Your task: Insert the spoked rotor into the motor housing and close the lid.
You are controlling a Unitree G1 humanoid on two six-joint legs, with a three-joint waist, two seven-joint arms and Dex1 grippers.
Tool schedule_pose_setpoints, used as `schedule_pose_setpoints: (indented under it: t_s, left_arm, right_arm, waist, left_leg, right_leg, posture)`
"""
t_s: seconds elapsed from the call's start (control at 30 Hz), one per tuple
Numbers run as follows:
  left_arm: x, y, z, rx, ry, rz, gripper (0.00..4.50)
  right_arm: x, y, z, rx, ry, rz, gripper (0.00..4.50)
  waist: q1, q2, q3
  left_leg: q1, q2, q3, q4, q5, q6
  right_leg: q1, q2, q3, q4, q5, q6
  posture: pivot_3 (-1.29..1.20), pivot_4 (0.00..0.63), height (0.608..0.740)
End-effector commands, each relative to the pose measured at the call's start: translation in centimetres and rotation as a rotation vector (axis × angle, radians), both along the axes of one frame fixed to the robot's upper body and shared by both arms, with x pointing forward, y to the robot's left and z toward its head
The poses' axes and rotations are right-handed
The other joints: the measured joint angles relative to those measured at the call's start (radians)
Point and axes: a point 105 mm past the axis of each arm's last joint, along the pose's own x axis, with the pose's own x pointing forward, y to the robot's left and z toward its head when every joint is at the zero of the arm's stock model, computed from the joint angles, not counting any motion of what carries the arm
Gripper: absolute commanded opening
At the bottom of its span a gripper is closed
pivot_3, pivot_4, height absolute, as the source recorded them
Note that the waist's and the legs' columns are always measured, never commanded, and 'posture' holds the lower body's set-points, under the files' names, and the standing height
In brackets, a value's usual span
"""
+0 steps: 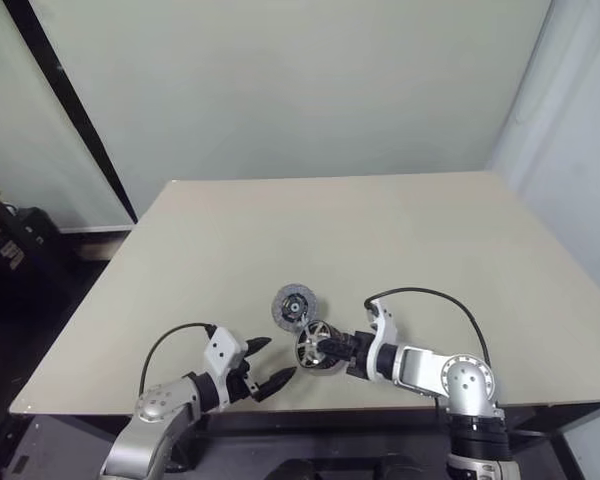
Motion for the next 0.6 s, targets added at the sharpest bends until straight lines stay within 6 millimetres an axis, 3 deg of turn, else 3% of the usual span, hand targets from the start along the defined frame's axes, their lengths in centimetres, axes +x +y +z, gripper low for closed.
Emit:
schedule_pose_setpoints:
  t_s: [0.03,0.17,0.33,0.57,0.6]
  left_arm:
    - [0.4,0.2,1.4,0.003,-0.058,-0.001,4.5]
    - [0.4,0.1,1.4,0.001,-0.058,-0.003,4.5]
    - [0.5,0.0,1.4,-0.002,-0.058,-0.007,4.5]
    - [0.6,-0.2,1.4,-0.004,-0.06,-0.01,4.5]
    - [0.6,-0.2,1.4,-0.004,-0.06,-0.01,4.5]
  right_arm:
    - [-1.0,3.0,0.9,0.1,0.008,0.033,0.43]
    - [-0.8,2.8,1.4,0.108,-0.009,0.032,0.43]
    - [0.0,1.9,2.4,0.106,-0.052,0.011,2.06]
    - [0.1,1.2,2.1,0.075,-0.064,0.0,4.47]
    - [0.1,1.2,2.2,0.074,-0.07,0.001,4.47]
  waist:
    - [0.0,0.0,0.0]
    - [0.0,0.0,0.0]
    - [0.0,0.0,0.0]
    - [0.0,0.0,0.0]
    - [0.0,0.0,0.0]
  left_leg:
    - [0.0,0.0,0.0,0.0,0.0,0.0]
    - [0.0,0.0,0.0,0.0,0.0,0.0]
    - [0.0,0.0,0.0,0.0,0.0,0.001]
    - [0.0,0.0,0.0,0.0,0.0,0.001]
    - [0.0,0.0,0.0,0.0,0.0,0.001]
  right_leg:
    - [0.0,0.0,0.0,0.0,0.0,0.0]
    - [0.0,0.0,0.0,0.0,0.0,0.0]
    - [-0.001,0.0,0.0,0.0,0.0,0.0]
    - [-0.001,0.0,0.0,0.0,0.0,0.0]
    - [-0.001,0.0,0.0,0.0,0.0,0.0]
  posture:
    - [0.0,0.0,0.74]
    - [0.0,0.0,0.74]
    - [0.0,0.0,0.74]
    - [0.0,0.0,0.74]
    - [0.0,0.0,0.74]
